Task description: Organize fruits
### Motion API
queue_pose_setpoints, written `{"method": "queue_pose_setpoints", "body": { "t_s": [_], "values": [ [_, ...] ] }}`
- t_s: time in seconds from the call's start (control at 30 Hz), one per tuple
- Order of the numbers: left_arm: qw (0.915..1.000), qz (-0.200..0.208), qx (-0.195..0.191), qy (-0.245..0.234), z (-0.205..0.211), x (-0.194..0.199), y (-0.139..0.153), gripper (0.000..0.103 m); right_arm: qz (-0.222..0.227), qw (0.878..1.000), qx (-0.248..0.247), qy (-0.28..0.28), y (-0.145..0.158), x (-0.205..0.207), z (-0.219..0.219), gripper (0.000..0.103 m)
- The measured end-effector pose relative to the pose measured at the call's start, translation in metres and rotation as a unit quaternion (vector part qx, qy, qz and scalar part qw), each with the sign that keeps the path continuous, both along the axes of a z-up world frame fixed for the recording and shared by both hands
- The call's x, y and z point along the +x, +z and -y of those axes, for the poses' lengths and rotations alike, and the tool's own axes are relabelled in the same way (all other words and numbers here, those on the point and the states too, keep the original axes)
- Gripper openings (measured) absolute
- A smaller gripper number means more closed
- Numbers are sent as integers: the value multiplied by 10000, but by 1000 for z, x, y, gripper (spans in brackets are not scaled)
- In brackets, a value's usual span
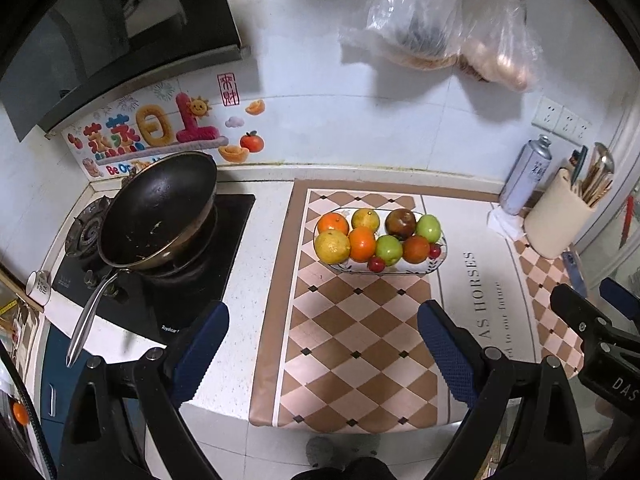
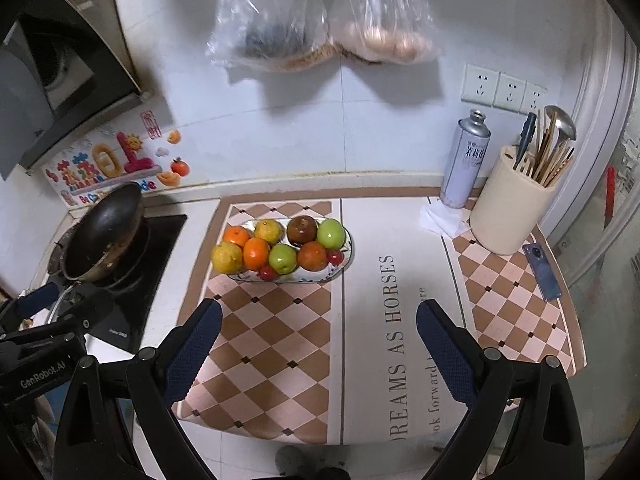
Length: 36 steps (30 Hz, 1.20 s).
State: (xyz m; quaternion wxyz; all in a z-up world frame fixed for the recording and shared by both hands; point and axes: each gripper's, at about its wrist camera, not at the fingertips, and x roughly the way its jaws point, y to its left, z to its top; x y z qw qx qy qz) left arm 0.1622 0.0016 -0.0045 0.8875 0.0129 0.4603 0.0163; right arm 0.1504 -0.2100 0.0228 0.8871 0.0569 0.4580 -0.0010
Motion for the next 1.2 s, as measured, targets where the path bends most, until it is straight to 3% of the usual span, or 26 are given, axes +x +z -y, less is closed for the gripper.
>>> {"method": "queue_pose_setpoints", "body": {
  "t_s": [0.5, 0.63, 1.2],
  "values": [
    [9999, -104, 115, 28, 0, 37, -18, 97, -172, 9997, -159, -20, -22, 33, -2, 100],
    [9999, -110, 89, -8, 0, 39, -19, 101, -189, 9997, -177, -18, -23, 34, -3, 100],
    [9999, -97, 50, -44, 4, 39, -20, 101, -159, 9996, -238, -78, -21, 38, 4, 101]
  ]
}}
